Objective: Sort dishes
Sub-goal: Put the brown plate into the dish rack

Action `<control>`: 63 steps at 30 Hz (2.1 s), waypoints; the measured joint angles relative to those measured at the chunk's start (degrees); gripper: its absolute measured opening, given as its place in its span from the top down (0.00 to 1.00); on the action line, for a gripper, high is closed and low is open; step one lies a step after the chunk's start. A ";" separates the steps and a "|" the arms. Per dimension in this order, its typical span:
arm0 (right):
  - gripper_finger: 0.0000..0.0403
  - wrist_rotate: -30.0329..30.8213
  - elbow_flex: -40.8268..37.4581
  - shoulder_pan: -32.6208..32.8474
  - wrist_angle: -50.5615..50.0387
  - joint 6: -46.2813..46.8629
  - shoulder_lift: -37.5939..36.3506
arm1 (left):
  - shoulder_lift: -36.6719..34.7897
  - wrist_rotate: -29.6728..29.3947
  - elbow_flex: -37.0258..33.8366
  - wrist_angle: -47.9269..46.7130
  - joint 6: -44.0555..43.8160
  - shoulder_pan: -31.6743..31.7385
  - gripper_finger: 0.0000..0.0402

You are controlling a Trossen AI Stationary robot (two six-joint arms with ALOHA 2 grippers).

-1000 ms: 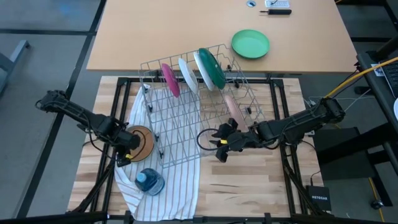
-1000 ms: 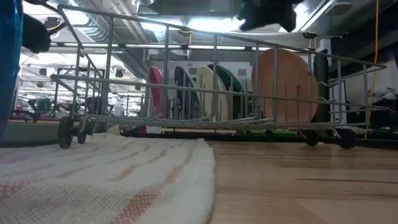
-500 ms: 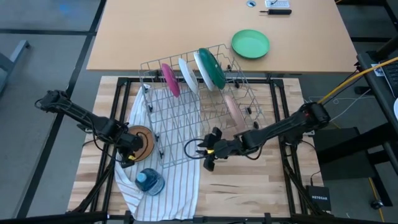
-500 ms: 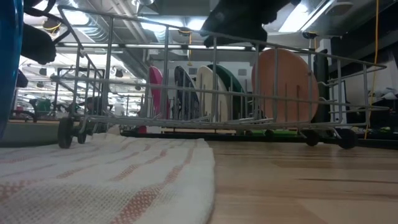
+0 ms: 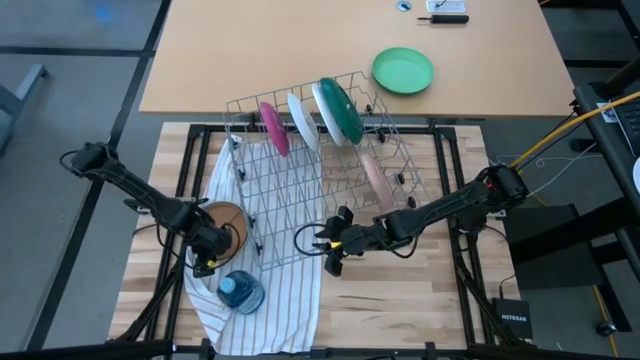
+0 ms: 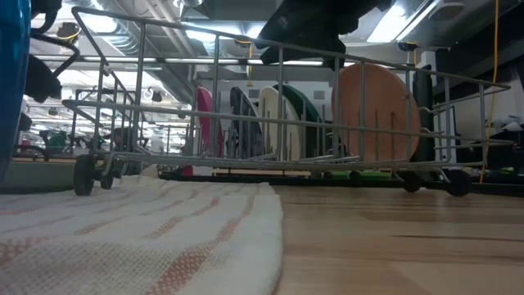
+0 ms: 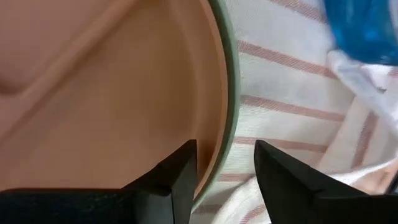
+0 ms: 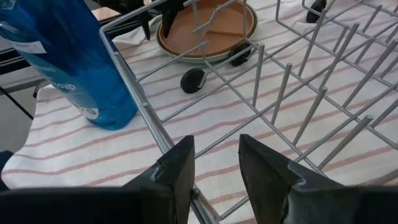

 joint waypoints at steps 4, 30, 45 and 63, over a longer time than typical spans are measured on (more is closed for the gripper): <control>0.68 0.02 0.00 0.00 0.02 0.00 0.02 | 2.23 -2.35 0.00 0.04 0.04 -0.98 0.63; 0.68 0.02 -0.07 0.00 0.03 -0.02 0.00 | 2.99 -0.99 1.03 -0.91 0.66 -1.49 0.97; 0.68 0.02 -0.07 0.00 -0.02 -0.04 0.00 | -6.88 0.53 5.33 -5.38 -2.46 -1.49 1.00; 0.68 0.00 -0.07 -0.01 -0.12 -0.04 0.00 | -7.57 0.03 4.10 -3.17 -8.16 -1.49 0.98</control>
